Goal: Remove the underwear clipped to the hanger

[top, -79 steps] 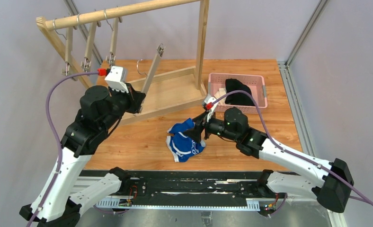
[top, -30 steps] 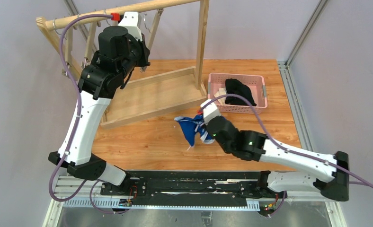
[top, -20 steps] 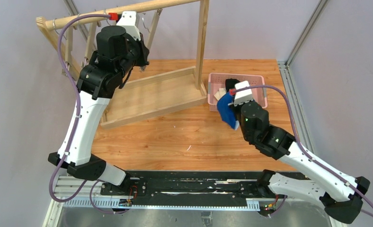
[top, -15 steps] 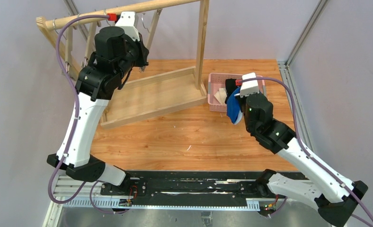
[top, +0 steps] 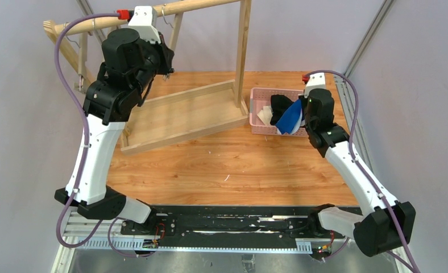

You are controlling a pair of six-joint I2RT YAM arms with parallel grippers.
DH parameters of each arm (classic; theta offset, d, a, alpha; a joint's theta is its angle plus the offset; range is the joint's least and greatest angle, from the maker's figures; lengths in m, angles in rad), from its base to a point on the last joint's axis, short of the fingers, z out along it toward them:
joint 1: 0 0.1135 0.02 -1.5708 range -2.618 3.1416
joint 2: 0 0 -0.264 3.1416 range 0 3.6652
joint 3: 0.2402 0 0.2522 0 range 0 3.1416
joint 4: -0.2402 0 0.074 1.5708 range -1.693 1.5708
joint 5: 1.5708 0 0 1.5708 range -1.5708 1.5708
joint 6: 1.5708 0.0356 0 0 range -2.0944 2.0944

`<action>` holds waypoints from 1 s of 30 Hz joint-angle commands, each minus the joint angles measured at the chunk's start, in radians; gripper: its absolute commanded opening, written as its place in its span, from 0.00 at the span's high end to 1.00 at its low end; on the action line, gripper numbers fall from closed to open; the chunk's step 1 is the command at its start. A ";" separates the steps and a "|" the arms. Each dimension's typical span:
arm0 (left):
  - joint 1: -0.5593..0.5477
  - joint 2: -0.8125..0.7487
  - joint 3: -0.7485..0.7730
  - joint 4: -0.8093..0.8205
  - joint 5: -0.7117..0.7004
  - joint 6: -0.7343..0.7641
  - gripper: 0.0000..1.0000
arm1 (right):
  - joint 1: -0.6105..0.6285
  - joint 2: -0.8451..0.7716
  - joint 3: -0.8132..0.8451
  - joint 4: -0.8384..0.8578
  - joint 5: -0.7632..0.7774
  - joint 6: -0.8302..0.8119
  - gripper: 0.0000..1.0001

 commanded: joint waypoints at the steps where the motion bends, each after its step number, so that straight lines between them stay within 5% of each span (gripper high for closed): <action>1: 0.013 0.015 0.054 0.077 -0.025 0.014 1.00 | -0.069 0.031 -0.002 0.110 -0.106 0.051 0.99; 20: 0.089 0.082 0.009 0.097 -0.002 -0.015 0.95 | -0.159 0.233 -0.035 0.180 -0.265 0.094 0.99; 30: 0.091 0.067 -0.044 0.105 -0.003 -0.016 0.98 | -0.163 0.367 0.108 0.174 -0.340 0.103 0.99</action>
